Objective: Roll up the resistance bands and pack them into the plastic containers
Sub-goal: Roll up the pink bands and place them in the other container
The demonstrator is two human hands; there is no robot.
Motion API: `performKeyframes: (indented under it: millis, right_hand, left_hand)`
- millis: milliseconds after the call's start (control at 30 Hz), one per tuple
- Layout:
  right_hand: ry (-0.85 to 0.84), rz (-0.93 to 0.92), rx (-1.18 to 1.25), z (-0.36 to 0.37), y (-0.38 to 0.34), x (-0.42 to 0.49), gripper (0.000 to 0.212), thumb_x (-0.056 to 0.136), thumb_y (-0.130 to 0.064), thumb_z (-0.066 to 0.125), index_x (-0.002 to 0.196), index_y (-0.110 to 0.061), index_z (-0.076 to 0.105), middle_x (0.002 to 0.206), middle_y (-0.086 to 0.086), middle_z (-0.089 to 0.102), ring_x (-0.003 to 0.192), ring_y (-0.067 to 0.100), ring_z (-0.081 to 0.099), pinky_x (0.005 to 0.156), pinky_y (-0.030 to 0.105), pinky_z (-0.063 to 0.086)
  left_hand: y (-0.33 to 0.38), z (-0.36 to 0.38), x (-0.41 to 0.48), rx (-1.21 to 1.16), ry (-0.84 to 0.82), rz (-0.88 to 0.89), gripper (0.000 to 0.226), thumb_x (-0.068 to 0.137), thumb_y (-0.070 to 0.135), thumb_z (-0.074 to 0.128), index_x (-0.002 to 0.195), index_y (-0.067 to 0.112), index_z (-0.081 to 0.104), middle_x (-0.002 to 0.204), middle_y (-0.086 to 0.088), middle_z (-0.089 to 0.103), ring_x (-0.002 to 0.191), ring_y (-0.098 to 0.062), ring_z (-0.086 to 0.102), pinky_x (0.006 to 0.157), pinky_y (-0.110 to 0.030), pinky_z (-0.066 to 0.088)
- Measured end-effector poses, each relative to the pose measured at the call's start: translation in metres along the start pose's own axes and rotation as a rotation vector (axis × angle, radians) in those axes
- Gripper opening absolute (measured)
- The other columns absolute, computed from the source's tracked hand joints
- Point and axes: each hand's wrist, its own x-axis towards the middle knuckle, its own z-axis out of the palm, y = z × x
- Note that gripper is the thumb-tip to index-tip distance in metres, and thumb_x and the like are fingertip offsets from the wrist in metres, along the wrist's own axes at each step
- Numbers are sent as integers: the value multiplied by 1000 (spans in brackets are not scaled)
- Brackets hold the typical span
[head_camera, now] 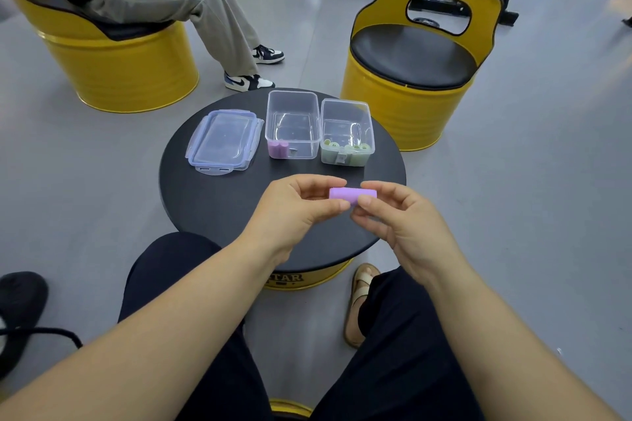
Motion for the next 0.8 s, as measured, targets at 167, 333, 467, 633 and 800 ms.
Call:
performKeyframes:
  millis: [167,333,467,633,800]
  right_hand:
    - [10,34,-21,2,8,9,16,80,-11,67,97,-11,66,79,1,72,71,13,66,74,27,57]
    - [14,39,-113,3,18,30,12,85,-10,66,96,-12,67,82,2,73,71,13,68,76,28,58]
    - [-4,112,-135,1,29,55,15,86,-11,65,101,-11,67,85,6,74,78,15,71,73,24,57]
    - [-25,241,-172,-6,46,104,17,87,-12,64,103,-8,66,90,7,75,85,18,72,71,21,56]
    - [10,236,-166,-7,63,168,11,83,-7,68,93,-9,70,89,4,75,85,15,71,73,18,55]
  left_hand:
    - [-10,-5,8,1,39,23,27,73,-1,74,87,21,71,88,-2,74,91,-15,69,86,-26,54]
    - [-21,-14,25,13,57,16,26,75,-2,74,88,21,70,88,-1,73,86,-10,68,83,-21,54]
    - [-34,-23,48,71,80,17,27,74,0,74,88,23,70,89,2,73,85,-8,67,81,-17,52]
    - [-54,-35,95,101,73,-26,28,74,0,74,88,23,70,92,3,73,85,-5,67,74,-11,49]
    - [-72,-48,159,108,91,-68,27,74,-1,74,89,21,70,91,4,73,83,-3,67,72,-10,49]
